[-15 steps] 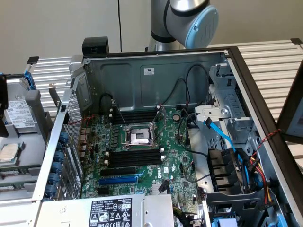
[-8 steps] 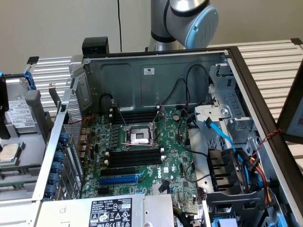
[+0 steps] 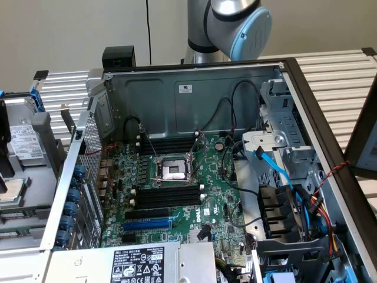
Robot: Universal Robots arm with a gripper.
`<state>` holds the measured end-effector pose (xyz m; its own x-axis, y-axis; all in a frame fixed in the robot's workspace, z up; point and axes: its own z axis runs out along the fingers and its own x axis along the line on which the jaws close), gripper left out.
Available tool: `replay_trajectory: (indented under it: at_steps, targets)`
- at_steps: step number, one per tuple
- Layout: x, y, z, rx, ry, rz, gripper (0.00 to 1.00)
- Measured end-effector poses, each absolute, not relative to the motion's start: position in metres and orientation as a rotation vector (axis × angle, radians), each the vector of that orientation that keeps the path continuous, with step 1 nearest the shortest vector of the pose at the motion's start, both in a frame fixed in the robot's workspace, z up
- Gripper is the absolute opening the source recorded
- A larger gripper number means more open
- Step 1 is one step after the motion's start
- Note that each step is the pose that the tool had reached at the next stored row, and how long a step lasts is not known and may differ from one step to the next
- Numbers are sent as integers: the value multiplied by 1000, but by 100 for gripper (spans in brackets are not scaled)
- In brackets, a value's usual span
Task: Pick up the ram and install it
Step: 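Pick up the ram and move it above insertion slot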
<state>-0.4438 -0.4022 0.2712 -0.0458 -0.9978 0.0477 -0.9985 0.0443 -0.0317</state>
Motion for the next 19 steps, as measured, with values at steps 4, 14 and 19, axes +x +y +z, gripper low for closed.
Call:
replay_trajectory:
  at_steps: [4,14,19]
  targets:
    - [-444,-419,265,2163,-2260,87,38]
    - [-433,-433,249,2166,-2262,92,38]
    - [-429,-432,239,2167,-2261,93,38]
